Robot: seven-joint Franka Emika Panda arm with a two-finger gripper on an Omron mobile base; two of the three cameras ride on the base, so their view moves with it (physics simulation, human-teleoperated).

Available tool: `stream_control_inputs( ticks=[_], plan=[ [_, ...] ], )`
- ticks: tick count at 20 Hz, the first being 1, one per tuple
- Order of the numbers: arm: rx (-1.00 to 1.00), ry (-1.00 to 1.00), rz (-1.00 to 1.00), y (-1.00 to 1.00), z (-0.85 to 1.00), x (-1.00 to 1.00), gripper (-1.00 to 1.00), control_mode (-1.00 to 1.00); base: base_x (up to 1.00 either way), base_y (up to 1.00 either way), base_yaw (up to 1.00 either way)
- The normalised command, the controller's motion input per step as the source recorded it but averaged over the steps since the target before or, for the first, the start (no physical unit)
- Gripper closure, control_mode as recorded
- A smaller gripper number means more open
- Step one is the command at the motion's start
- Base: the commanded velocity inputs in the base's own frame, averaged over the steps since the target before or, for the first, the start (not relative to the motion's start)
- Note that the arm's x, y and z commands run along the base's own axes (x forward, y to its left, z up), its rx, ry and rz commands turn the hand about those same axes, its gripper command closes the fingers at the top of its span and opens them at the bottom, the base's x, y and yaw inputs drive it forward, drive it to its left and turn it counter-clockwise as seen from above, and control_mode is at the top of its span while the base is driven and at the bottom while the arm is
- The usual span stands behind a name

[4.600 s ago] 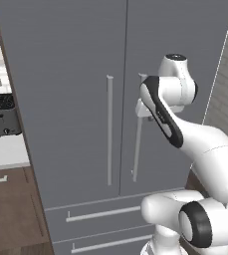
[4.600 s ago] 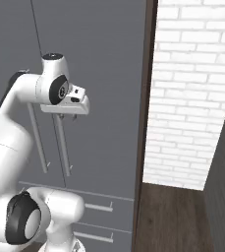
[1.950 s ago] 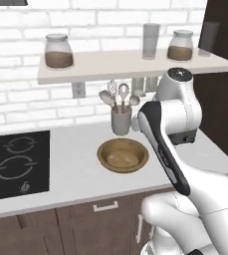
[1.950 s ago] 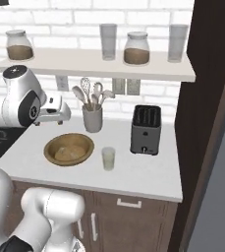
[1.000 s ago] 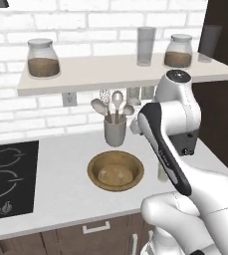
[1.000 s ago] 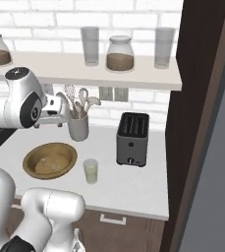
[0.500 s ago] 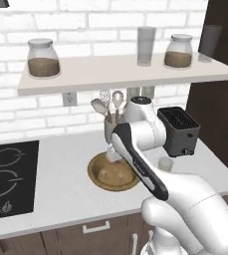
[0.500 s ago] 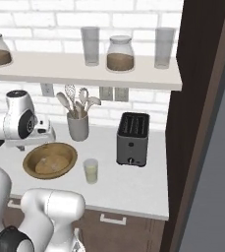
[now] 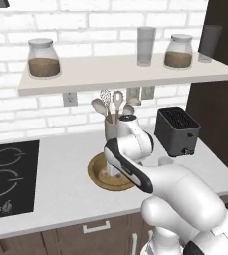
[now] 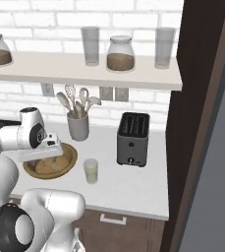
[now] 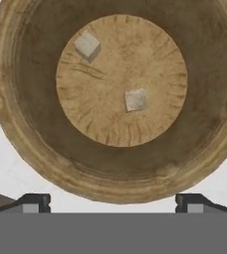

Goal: Grab a lemon wedge from the fridge and one ice cube from the ice bowl, and put them in the glass of lemonade.

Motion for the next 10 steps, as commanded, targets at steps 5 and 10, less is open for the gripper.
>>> stream_control_inputs(
  ticks=[5, 10],
  plan=[
    [0.0, -0.02, 0.0, 0.0, -0.19, 0.19, -1.0, -1.0, 0.0, 0.0, 0.0],
    [0.0, 0.0, 0.0, 0.0, -0.22, 0.32, -1.0, -1.0, 0.0, 0.0, 0.0]
  ],
)
